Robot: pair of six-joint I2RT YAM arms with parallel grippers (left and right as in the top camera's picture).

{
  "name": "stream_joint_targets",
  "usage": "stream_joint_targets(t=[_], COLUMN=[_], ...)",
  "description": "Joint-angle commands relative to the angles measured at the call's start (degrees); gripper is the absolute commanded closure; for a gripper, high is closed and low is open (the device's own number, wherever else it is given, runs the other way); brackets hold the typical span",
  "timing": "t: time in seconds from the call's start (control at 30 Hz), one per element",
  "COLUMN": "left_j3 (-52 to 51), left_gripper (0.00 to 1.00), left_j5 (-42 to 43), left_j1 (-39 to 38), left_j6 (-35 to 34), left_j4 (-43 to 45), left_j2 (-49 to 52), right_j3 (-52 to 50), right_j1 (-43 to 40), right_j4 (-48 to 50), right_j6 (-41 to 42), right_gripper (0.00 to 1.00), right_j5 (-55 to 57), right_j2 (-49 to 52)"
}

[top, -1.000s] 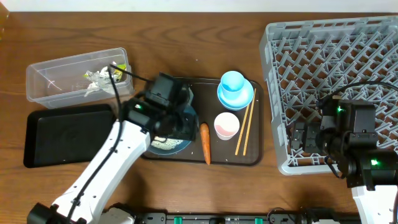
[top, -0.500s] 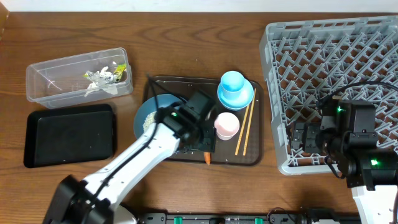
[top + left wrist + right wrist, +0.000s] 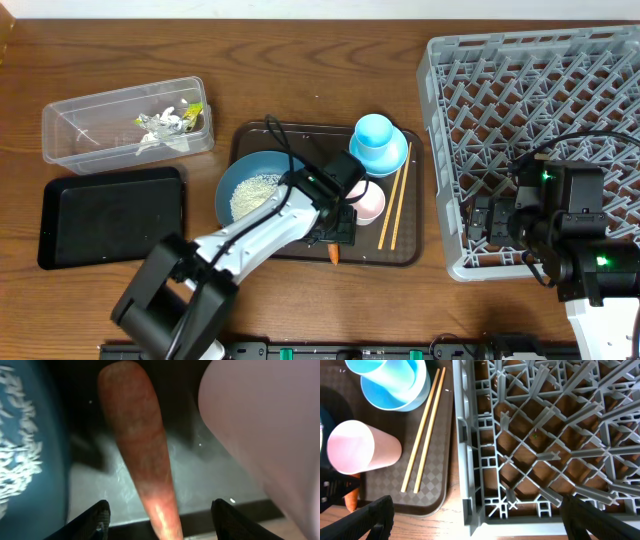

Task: Sort waste into correct bins and load items into the dishwasher rack

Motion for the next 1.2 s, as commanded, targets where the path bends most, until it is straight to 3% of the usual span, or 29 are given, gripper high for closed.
stream_joint_targets(t=[0.0, 0.17, 0.8, 1.17], left_j3=[-0.44, -0.57, -1.38, -0.22], left_gripper=[0.34, 0.36, 0.35, 0.35], left_j5=[-1.25, -6.58, -6.69, -6.84], left_j1=[-0.13, -0.2, -2.51, -2.34], left_j6=[-0.52, -0.57, -1.97, 1.84], left_j4=[0.59, 0.79, 1.14, 0.83], left_j2=[1.42, 1.44, 0.94, -11.26], right_j3=[1.05, 1.05, 1.05, 1.05], right_j1=[0.48, 0.48, 0.48, 0.48], right_j4=[-0.22, -0.22, -0.46, -0.42], right_j6=[0.24, 0.26, 0.24, 0.24], right_gripper=[0.01, 0.01, 0.01, 0.01], right_j5=[-0.39, -0.39, -0.39, -0.37], right_j2=[0.02, 0.02, 0.02, 0.02])
